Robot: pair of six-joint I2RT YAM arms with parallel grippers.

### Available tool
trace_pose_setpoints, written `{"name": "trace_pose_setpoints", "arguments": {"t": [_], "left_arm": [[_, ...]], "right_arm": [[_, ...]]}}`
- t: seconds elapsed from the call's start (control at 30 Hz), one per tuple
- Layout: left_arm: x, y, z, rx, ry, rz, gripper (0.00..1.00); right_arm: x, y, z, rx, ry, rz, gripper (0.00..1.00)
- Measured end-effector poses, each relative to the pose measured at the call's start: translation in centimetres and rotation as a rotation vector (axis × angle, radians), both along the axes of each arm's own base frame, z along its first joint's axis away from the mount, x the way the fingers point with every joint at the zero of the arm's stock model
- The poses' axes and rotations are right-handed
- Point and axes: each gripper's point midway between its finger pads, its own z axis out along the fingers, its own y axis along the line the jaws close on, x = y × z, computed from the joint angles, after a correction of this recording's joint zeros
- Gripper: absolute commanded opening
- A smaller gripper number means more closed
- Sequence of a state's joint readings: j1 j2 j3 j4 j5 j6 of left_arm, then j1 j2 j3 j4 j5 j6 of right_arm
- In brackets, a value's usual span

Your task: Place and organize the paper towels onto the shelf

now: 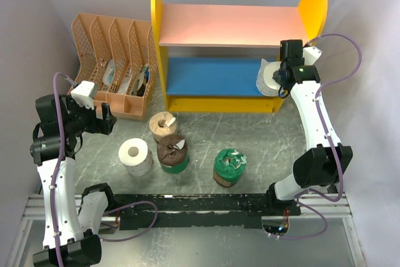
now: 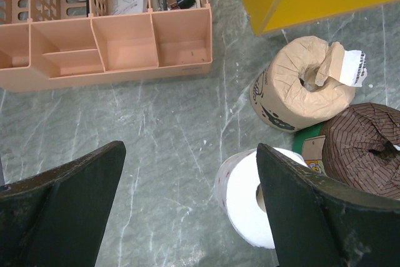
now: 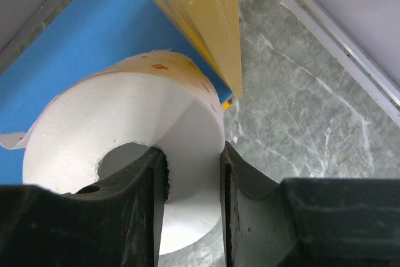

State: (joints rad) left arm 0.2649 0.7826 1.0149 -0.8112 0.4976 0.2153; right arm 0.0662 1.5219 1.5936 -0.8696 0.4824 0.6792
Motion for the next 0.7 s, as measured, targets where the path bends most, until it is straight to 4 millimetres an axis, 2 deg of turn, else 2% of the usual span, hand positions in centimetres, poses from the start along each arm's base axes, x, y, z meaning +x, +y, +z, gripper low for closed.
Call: {"name": "trace_pose_setpoints", "arguments": {"t": [0.03, 0.17, 0.37, 0.47, 0.57, 0.7], "left_arm": [[0.0, 0.0, 0.0, 0.000, 0.000, 0.000, 0.99], [0.0, 0.0, 0.0, 0.000, 0.000, 0.000, 0.99], [0.0, 0.0, 0.0, 0.000, 0.000, 0.000, 0.99], [0.0, 0.0, 0.0, 0.000, 0.000, 0.000, 0.99], [0.0, 0.0, 0.0, 0.000, 0.000, 0.000, 0.98], [0.0, 0.0, 0.0, 0.000, 0.000, 0.000, 0.98]], "right_arm": [[0.1, 0.0, 0.0, 0.000, -0.004, -0.002, 0.06], [0.6, 0.0, -0.1, 0.002, -0.013, -0.004, 0.25], [1.1, 0.2, 0.0, 0.020, -0.029, 0.007, 0.41], [1.2, 0.3, 0.1, 0.028, -0.035, 0.014, 0.53], [1.3, 0.4, 0.1, 0.037, -0.039, 0.023, 0.59], [1.3, 0.6, 0.2, 0.049, -0.044, 0.037, 0.59]]}}
